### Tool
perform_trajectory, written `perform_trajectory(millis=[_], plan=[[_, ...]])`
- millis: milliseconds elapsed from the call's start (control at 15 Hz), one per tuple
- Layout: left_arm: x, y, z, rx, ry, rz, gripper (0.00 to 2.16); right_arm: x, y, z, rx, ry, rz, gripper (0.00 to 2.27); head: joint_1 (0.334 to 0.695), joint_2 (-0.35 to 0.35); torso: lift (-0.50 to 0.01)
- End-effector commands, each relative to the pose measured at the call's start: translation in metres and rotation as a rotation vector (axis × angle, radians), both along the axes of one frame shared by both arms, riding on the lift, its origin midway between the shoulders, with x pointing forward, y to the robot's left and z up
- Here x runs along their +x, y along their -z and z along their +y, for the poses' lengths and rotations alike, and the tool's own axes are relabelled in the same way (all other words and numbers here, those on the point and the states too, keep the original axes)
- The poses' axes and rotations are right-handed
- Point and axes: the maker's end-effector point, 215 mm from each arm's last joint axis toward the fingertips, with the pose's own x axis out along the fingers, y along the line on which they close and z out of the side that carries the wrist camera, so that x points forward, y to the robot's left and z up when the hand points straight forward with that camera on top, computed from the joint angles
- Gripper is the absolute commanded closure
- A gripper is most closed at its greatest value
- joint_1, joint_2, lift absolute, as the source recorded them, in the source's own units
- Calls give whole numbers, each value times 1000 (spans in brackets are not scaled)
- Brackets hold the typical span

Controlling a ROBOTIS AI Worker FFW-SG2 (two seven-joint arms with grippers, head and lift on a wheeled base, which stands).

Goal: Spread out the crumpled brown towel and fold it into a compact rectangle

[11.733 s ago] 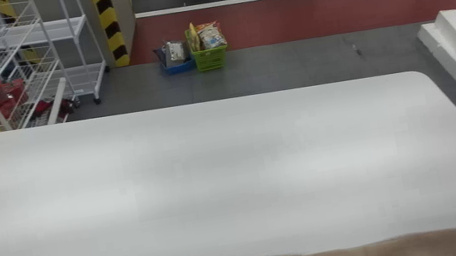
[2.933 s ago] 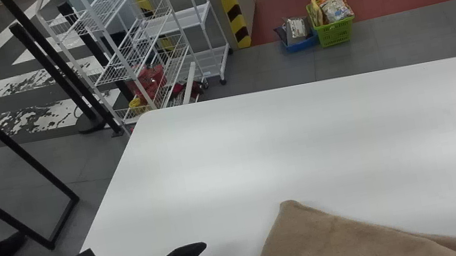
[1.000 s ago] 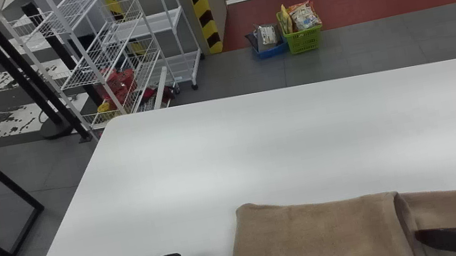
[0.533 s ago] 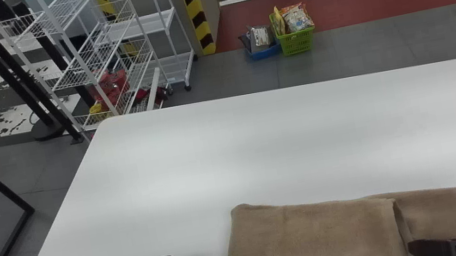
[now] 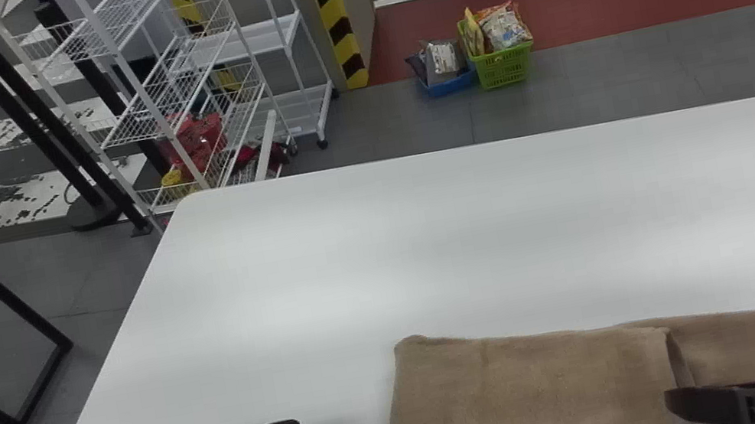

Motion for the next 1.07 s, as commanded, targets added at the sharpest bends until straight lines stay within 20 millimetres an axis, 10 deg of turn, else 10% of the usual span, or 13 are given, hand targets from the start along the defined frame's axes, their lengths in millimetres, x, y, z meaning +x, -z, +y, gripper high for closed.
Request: perform_trajectory(millis=[0,1000], plan=[[-1,0,1,-4,-1,0,73,7,1,4,-16,-8,-2,299,695,255,-127],[-1,1,6,-3,-7,-8,73,36,0,13,-156,-49,-24,302,695,267,-127]])
